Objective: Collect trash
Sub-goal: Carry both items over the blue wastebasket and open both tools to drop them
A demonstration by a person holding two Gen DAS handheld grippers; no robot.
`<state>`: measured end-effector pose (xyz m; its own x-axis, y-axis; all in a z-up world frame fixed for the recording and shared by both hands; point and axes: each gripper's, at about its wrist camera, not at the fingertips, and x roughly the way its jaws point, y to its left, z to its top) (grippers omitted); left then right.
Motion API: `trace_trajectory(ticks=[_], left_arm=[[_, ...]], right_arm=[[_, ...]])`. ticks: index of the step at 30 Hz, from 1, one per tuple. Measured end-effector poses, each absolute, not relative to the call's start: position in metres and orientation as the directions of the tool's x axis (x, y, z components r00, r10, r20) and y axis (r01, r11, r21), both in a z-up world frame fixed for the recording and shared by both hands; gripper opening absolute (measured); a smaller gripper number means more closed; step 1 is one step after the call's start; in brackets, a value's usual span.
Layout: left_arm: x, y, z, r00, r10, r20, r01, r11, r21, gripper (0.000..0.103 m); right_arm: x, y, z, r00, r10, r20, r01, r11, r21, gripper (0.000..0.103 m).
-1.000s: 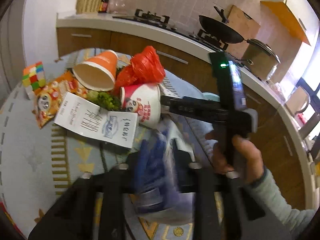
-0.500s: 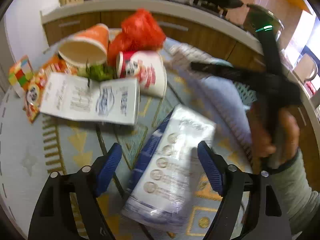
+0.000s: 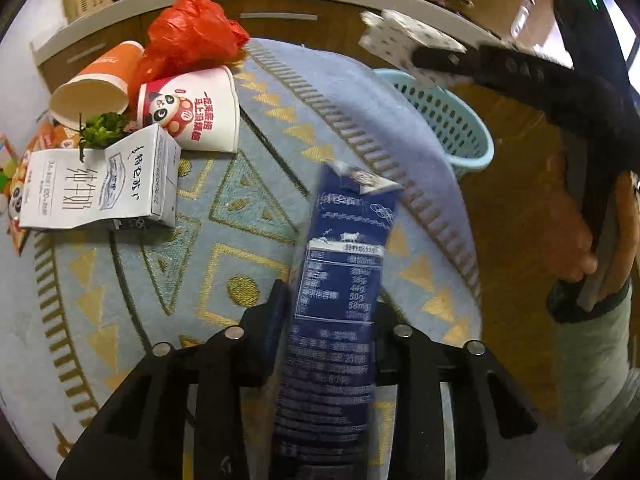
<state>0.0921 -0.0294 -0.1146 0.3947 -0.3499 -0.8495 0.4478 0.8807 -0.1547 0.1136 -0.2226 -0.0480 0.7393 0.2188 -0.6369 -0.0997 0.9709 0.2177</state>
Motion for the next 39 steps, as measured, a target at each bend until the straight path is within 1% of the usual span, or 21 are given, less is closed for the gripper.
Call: trace_trajectory(ticks=[2,6,9,13,15,20,26,31,32,33,36,37,39], left_arm=[[0.091,-0.034,-0.106,0.438,-0.342,-0.831,0.45,0.884,-0.127,0.031],[0.105,-0.05,-0.081,0.481,-0.371,-0.794,0.47,0.874,-0.124,0.031],[0.12,-0.068,-0.062,0.491,-0.404,-0.772,0.502,0.855,-0.128,0.031],[0.145,-0.11,-0.036,0.486,-0.458,-0.744,0.554,0.82,-0.143,0.031],[0.153,-0.133,-0.029,0.465,-0.48,-0.744,0.573,0.804,-0.161,0.031],[0.179,-0.186,-0.038,0.409,-0.52,-0.75,0.598,0.774,-0.21,0.031],[0.209,-0.23,-0.073,0.353,-0.513,-0.782,0.592,0.77,-0.238,0.031],[0.223,-0.246,-0.095,0.318,-0.49,-0.812,0.577,0.779,-0.244,0.031],[0.224,-0.248,-0.098,0.316,-0.485,-0.815,0.577,0.78,-0.241,0.031],[0.225,-0.25,-0.101,0.316,-0.479,-0.819,0.578,0.782,-0.234,0.031],[0.228,-0.255,-0.105,0.325,-0.459,-0.827,0.572,0.791,-0.215,0.032],[0.229,-0.258,-0.105,0.325,-0.458,-0.828,0.574,0.791,-0.212,0.035],[0.23,-0.259,-0.106,0.327,-0.457,-0.827,0.577,0.79,-0.208,0.045]], right_arm=[[0.108,-0.231,-0.044,0.756,0.191,-0.627,-0.077,0.976,0.206,0.022],[0.097,-0.259,-0.029,0.795,0.123,-0.595,-0.014,0.983,0.185,0.022],[0.092,-0.292,-0.018,0.816,0.076,-0.573,0.053,0.977,0.206,0.022],[0.088,-0.332,-0.018,0.814,0.012,-0.58,0.151,0.961,0.232,0.022],[0.089,-0.349,-0.023,0.804,0.007,-0.595,0.181,0.95,0.256,0.022],[0.095,-0.389,-0.049,0.747,-0.014,-0.665,0.272,0.919,0.286,0.022],[0.11,-0.411,-0.096,0.654,0.002,-0.757,0.339,0.893,0.295,0.022],[0.118,-0.413,-0.123,0.602,0.009,-0.799,0.373,0.881,0.29,0.025],[0.119,-0.414,-0.127,0.591,0.002,-0.807,0.384,0.878,0.284,0.028],[0.12,-0.415,-0.131,0.585,0.001,-0.811,0.39,0.876,0.282,0.029],[0.122,-0.419,-0.138,0.571,0.009,-0.821,0.402,0.869,0.289,0.029],[0.123,-0.419,-0.139,0.567,0.008,-0.823,0.405,0.868,0.288,0.029],[0.124,-0.418,-0.141,0.563,0.006,-0.826,0.403,0.871,0.281,0.03]])
